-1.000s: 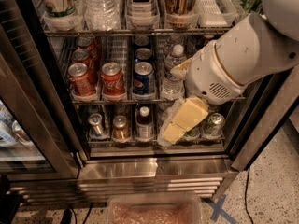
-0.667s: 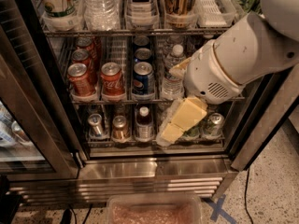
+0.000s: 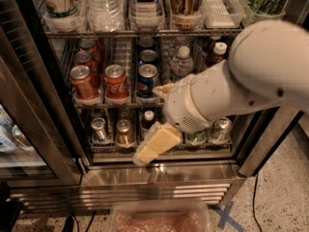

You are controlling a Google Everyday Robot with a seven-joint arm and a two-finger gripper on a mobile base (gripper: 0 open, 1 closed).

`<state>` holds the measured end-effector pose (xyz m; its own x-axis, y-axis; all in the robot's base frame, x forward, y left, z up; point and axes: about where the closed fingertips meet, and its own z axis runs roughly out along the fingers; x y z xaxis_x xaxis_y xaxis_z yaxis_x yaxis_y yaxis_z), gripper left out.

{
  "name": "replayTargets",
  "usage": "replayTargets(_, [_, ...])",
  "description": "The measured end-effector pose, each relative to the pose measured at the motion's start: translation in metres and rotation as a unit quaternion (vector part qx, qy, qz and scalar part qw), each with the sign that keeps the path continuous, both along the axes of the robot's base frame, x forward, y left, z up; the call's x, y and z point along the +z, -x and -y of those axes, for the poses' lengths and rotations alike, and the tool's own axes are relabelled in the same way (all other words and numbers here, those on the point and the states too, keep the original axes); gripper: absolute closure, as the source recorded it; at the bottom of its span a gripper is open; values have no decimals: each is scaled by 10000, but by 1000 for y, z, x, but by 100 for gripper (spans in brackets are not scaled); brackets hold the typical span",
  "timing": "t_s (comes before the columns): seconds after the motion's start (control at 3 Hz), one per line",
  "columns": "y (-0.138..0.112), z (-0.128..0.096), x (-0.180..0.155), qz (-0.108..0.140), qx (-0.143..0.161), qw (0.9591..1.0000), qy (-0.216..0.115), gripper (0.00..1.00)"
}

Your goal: Pick coke can from middle shelf of fridge

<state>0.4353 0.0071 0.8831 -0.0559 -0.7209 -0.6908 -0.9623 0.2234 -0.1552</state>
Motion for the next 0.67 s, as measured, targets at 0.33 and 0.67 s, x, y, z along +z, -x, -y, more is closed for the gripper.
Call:
replayTargets(0.33, [-14,-28,-16,297,-99,9987,-391,0])
replayTargets(0.67, [-27,-47,-23,478,-285,9953,-793,0])
